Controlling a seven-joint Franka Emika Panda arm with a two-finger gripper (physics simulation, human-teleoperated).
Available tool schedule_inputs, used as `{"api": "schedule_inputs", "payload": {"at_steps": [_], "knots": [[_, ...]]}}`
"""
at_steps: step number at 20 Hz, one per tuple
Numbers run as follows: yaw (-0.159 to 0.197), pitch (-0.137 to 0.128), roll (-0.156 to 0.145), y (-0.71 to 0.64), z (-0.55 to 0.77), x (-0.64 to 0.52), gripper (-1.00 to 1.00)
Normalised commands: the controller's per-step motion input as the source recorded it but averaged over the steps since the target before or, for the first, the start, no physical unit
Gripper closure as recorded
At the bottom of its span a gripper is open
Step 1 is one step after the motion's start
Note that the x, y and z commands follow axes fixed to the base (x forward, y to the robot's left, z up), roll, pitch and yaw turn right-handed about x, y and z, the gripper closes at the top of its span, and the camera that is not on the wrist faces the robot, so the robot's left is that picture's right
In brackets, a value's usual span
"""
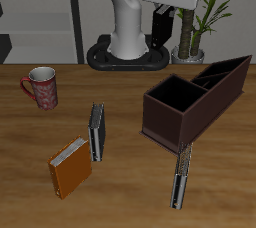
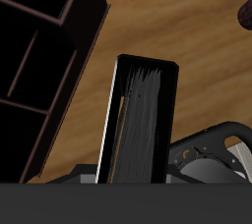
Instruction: Place the black book into the left desk caddy's left compartment
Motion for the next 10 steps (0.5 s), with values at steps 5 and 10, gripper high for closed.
{"api": "schedule_inputs", "payload": {"at_steps": [5,10], "knots": [[-0.029,-0.030,0.035,0.19,0.10,-0.08,1.00],[-0.043,0.006,0.049,0.39,0.07,-0.02,1.00]]}}
